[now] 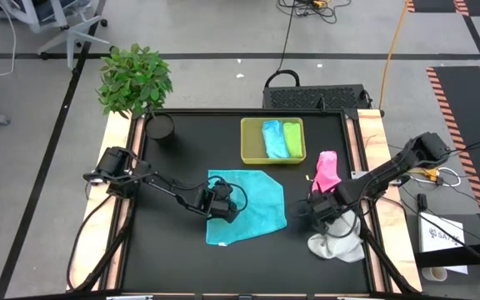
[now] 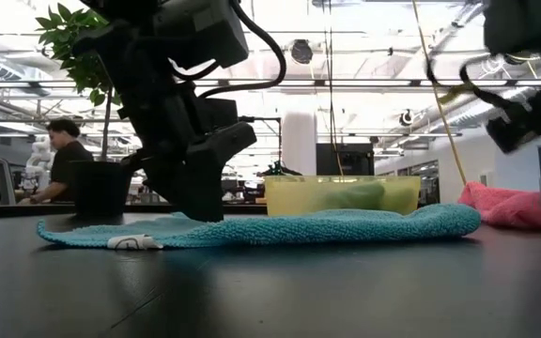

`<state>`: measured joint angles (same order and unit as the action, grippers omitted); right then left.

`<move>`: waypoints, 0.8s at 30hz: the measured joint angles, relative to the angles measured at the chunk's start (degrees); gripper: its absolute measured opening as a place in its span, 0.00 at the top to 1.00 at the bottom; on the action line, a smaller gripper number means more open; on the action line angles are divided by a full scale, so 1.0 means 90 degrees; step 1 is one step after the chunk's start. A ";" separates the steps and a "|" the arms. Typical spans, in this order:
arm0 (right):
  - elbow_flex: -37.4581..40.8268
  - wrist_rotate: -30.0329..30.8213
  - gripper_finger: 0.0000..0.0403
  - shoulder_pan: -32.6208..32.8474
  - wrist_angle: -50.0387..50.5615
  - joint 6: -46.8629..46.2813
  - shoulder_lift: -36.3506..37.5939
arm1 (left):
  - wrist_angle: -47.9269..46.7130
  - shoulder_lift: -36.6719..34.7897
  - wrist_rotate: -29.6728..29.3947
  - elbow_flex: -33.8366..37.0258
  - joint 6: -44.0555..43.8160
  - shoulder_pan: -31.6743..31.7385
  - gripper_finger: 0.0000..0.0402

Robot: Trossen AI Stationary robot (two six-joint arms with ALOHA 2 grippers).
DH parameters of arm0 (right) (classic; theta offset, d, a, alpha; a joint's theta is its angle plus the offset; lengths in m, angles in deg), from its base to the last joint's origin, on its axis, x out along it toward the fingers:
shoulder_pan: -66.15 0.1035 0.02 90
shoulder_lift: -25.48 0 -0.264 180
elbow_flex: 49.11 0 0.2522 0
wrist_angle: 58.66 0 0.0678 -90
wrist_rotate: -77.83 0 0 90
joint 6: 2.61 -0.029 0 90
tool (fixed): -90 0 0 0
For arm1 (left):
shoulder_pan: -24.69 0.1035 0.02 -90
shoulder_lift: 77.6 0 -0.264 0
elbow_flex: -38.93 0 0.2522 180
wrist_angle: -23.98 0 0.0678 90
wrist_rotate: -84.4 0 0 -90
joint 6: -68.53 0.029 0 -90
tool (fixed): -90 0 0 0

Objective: Fold microfiber towels
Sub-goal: Fold the blue microfiber cloth

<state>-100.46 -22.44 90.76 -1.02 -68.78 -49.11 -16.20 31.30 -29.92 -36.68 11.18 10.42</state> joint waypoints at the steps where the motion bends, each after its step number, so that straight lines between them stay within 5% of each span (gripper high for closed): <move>1: -0.0016 -0.0006 1.00 -0.0006 -0.0292 -0.0104 0.0176 | 0.0003 0.0000 0.0012 0.0000 0.0001 0.0005 0.65; 9: -0.0043 0.0318 1.00 -0.0001 -0.2480 0.0014 0.0586 | 0.0081 0.0000 0.0023 0.0002 -0.0004 0.0010 0.64; 17: -0.0031 0.1448 1.00 -0.0033 -0.2563 0.0197 -0.0358 | 0.0128 0.0000 0.0020 0.0005 -0.0020 0.0013 0.64; 24: -0.0075 0.1727 1.00 -0.0156 -0.3931 0.0439 -0.1510 | 0.0162 0.0000 0.0023 0.0009 -0.0046 0.0015 0.64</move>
<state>-101.14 -6.89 89.36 -36.40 -64.83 -62.70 -14.74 31.30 -29.72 -36.60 10.77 10.56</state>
